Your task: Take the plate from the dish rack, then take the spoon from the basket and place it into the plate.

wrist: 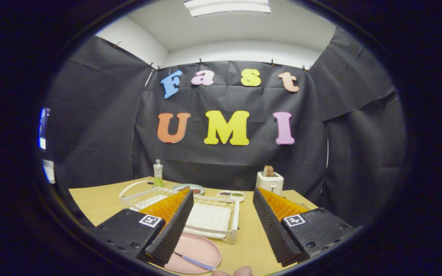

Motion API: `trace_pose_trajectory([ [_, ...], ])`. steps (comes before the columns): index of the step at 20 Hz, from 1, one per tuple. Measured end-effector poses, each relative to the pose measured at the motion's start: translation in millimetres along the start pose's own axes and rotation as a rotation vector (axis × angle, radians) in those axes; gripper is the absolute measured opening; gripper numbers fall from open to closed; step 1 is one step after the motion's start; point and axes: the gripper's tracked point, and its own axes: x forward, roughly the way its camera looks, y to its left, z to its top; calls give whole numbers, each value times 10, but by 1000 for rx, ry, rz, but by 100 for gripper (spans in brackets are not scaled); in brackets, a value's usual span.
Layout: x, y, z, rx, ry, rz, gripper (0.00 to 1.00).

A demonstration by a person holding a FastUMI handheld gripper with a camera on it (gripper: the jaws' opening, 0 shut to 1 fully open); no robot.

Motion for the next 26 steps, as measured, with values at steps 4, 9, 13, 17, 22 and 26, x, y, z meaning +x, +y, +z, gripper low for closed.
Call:
trace_pose_trajectory([
  [4,-127,150,-67,48,-11,-12,100],
  [9,-216,215,-118,52,-15,-33,100],
  [13,-228,208,-76,58,-32,-47,100],
  [17,-233,209,-52,43,-32,-53,100],
  [22,-207,244,-38,48,-27,-50,100],
  [26,-182,230,-22,53,-35,-62,100],
])
